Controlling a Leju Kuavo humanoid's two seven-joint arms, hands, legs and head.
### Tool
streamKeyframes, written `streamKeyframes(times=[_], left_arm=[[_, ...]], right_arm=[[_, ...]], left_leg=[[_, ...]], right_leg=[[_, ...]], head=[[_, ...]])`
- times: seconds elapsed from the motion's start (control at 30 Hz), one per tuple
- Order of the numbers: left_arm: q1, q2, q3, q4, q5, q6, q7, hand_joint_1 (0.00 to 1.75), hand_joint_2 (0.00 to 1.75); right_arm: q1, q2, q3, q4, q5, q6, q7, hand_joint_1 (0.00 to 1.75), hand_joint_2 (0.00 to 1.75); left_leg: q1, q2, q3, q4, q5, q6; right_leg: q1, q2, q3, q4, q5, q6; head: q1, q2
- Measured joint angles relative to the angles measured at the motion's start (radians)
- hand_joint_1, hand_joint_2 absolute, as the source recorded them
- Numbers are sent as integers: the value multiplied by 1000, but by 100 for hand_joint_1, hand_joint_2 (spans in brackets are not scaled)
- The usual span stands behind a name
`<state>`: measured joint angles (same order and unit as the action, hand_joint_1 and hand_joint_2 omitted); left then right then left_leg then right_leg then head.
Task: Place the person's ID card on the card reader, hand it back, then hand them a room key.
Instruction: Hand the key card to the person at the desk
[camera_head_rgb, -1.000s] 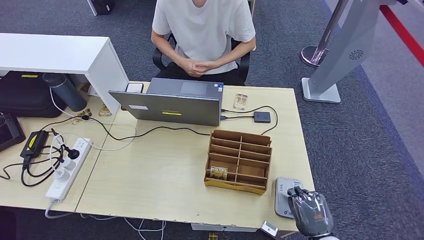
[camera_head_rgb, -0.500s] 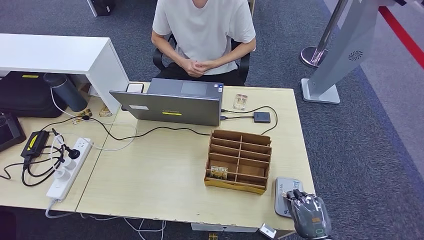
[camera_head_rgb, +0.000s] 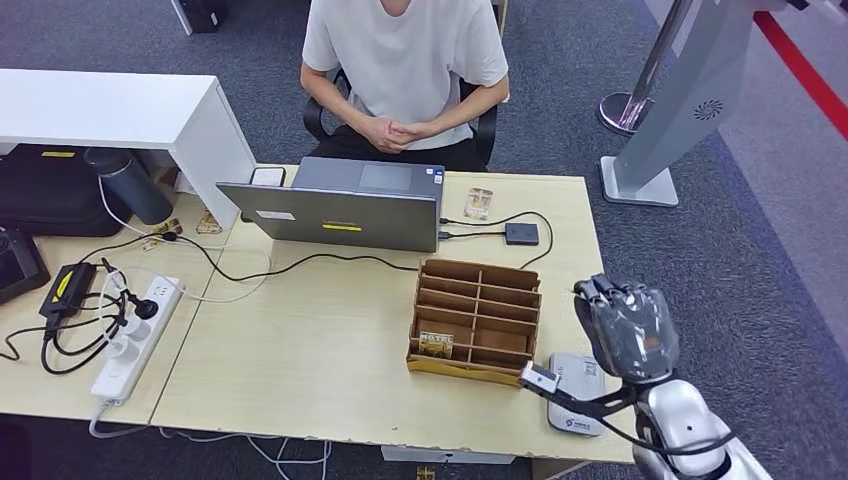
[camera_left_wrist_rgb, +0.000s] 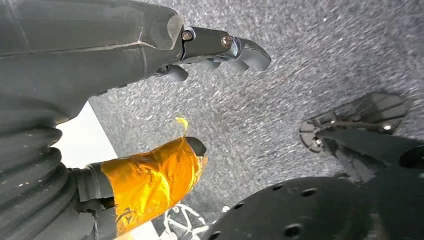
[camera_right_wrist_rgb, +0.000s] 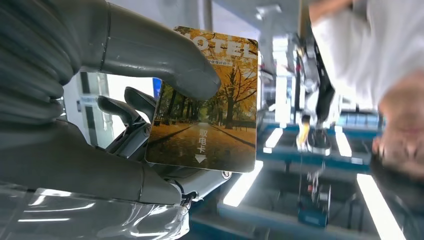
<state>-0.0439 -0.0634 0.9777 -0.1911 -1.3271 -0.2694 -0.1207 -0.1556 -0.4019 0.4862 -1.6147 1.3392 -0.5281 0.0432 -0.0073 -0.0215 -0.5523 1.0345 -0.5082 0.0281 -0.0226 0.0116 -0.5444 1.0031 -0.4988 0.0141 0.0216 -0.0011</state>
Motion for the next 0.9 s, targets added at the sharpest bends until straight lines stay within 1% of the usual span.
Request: streamKeyframes(times=[0.1, 0.17, 0.3, 0.37, 0.5, 0.6, 0.7, 0.8, 0.9], left_arm=[[-6, -1, 0, 0, -3, -1, 3, 0, 175], [-10, -3, 0, 0, -6, -3, 3, 0, 175], [-30, -10, -3, 0, -19, -11, 17, 0, 175], [-36, -12, -6, 0, -23, -13, 24, 0, 175], [-38, -17, -12, 0, -31, -13, 27, 0, 175], [-44, -19, -21, 0, -38, -14, 31, 0, 175], [-50, -19, -29, 0, -42, -15, 41, 0, 175], [-52, -19, -33, 0, -42, -15, 47, 0, 175], [-53, -19, -34, 0, -41, -15, 48, 0, 175]], right_arm=[[-89, 22, -3, 1, -16, 39, -12, 175, 175], [-165, 43, 1, 24, -25, 76, -14, 175, 175], [-362, 94, 13, 154, -24, 155, 12, 175, 175], [-431, 117, 18, 224, -19, 168, 21, 175, 175], [-506, 153, 28, 323, -27, 179, 43, 175, 175], [-567, 185, 33, 428, -32, 209, 90, 175, 175], [-629, 226, 34, 568, -31, 231, 142, 175, 175], [-663, 257, 34, 667, -27, 233, 165, 175, 175], [-682, 275, 35, 735, -25, 234, 176, 175, 175]], left_leg=[[0, -1, -1, 0, 1, 0], [0, 1, -2, 0, 1, 0], [0, 2, -2, 0, 3, 0], [0, 1, -2, 0, 4, -1], [0, -1, -3, 0, 4, -1], [0, -1, -3, 0, 4, -1], [0, -1, -3, 0, 4, -1], [0, 0, -3, 0, 4, -1], [0, 0, -3, 0, 4, -1]], right_leg=[[0, -1, 0, 0, 0, 0], [0, 1, -2, 1, 1, -1], [0, 2, -3, 1, 3, -1], [0, 1, -2, 1, 3, -1], [0, 0, -3, 2, 3, -1], [0, 0, -3, 2, 3, -1], [0, 0, -3, 2, 3, -1], [0, 0, -3, 2, 3, -1], [0, 0, -3, 2, 3, -1]], head=[[0, 0], [0, 0], [0, 0], [0, 0], [0, 0], [0, 0], [0, 0], [0, 0], [0, 0]])
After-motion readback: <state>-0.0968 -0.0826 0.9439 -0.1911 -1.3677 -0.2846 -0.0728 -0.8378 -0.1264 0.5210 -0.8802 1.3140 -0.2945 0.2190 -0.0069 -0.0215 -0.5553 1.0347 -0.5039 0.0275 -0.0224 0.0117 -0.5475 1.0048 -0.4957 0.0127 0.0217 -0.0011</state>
